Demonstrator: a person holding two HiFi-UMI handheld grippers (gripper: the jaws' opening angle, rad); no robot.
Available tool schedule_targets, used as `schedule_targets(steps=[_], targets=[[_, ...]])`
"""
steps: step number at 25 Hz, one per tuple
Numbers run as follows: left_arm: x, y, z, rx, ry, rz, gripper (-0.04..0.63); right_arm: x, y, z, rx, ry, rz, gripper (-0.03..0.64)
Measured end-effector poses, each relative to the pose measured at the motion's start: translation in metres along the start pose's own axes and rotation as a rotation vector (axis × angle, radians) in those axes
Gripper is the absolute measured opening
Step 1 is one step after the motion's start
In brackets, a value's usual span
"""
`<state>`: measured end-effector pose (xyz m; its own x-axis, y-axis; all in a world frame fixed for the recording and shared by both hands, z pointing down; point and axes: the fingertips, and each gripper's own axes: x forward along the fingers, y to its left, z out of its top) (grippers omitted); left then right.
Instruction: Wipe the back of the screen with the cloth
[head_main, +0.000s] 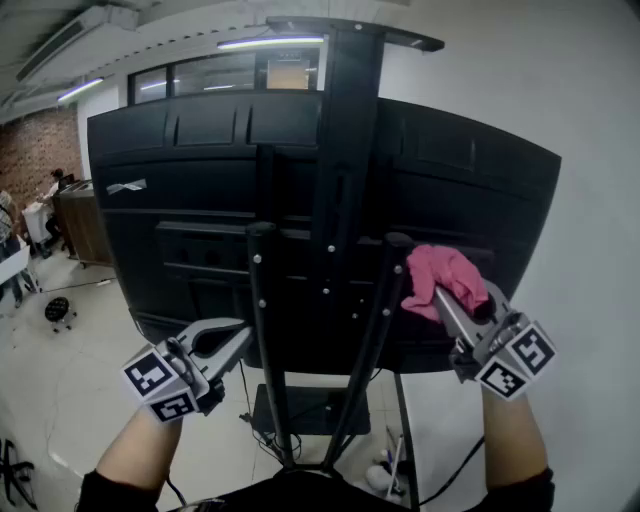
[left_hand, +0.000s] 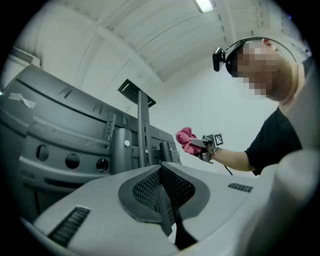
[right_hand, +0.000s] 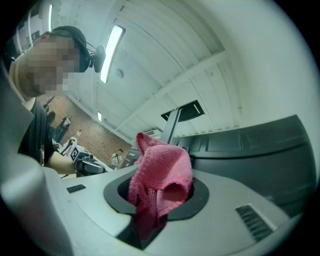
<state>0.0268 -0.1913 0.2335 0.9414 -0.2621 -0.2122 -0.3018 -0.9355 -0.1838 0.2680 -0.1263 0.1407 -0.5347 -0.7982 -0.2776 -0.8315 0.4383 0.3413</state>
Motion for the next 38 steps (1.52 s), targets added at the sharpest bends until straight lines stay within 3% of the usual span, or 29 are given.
schedule_targets(steps=[6,13,18,26,32,34,38], targets=[[0.035,0.037,0.074,0.098,-0.007,0.038,-0.003,0.051,-0.071,0.036,-0.138,0.057,-0.122,0.110],[0.132,0.070,0.183,0.184,-0.001,0.086,-0.003,0.137,-0.135,0.062,-0.252,0.117,-0.294,0.110],[0.166,0.046,0.190,0.257,0.025,0.040,-0.003,0.172,-0.155,0.049,-0.360,0.217,-0.350,0.112],[0.181,0.015,0.183,0.267,0.009,-0.022,-0.003,0.046,-0.274,0.041,-0.330,0.260,-0.527,0.112],[0.216,-0.017,0.158,0.273,0.044,-0.044,-0.003,-0.079,-0.368,0.016,-0.158,0.230,-0.728,0.112],[0.231,-0.024,0.143,0.269,0.068,-0.046,-0.003,-0.068,-0.340,0.015,-0.169,0.215,-0.653,0.110],[0.252,-0.028,0.114,0.268,0.108,-0.054,-0.003,0.051,-0.187,0.001,-0.367,0.272,-0.230,0.112]])
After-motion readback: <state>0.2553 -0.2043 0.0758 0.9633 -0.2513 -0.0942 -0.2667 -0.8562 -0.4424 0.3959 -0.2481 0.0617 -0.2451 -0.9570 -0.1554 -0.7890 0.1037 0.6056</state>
